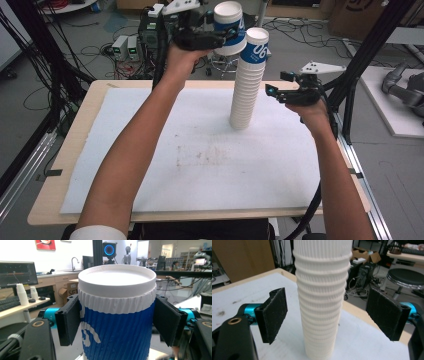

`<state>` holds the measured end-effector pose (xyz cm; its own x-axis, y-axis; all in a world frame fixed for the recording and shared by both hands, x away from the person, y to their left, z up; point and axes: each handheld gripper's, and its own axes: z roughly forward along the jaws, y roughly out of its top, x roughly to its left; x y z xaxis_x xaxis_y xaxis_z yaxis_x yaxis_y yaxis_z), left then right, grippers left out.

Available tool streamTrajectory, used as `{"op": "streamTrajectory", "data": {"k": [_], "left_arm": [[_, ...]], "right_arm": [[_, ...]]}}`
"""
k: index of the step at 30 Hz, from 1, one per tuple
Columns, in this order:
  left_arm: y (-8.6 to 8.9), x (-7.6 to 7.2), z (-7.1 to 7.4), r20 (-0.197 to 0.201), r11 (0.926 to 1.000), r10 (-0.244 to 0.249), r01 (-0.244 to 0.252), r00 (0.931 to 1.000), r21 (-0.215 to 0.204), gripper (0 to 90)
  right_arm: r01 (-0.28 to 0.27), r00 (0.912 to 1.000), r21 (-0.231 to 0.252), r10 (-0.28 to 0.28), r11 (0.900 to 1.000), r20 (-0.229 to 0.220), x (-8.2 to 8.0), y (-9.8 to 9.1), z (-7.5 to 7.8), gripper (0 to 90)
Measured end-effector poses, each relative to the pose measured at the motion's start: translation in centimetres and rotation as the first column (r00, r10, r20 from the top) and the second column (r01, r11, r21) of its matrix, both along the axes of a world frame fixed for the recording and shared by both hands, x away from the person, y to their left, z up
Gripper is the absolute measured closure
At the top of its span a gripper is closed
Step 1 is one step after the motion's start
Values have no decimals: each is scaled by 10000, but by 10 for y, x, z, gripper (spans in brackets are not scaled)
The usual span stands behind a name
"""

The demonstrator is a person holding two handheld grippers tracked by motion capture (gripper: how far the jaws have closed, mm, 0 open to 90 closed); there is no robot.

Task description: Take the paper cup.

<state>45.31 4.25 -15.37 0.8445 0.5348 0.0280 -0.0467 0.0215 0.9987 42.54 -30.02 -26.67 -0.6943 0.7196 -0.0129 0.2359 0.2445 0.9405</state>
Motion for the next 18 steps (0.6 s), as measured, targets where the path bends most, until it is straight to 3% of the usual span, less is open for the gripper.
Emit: {"op": "streamTrajectory", "data": {"k": [4, 6, 8, 10, 18], "left_arm": [[21, -9, -24, -295, 9997, -138, 145, 9995, 221, 279], [31, -15, -36, -414, 9994, -215, 227, 9989, 277, 279], [40, -21, -52, -498, 9986, -153, 178, 9986, 500, 279], [46, -26, -64, -551, 9977, -187, 222, 9983, 644, 279], [59, -44, -120, -1057, 9932, -336, 450, 9938, 1072, 278]], "right_arm": [[-27, 10000, 29, 27, 10000, 23, -13, -10, -5, 180], [-90, 9999, -262, 88, 9996, -96, -27, -15, -15, 180], [-198, 9998, -220, 196, 9996, -91, -32, -15, -20, 180], [-312, 9994, -163, 310, 9994, -167, -46, -16, -37, 180], [-409, 9983, -77, 406, 9991, -410, -63, -11, -69, 180]]}}
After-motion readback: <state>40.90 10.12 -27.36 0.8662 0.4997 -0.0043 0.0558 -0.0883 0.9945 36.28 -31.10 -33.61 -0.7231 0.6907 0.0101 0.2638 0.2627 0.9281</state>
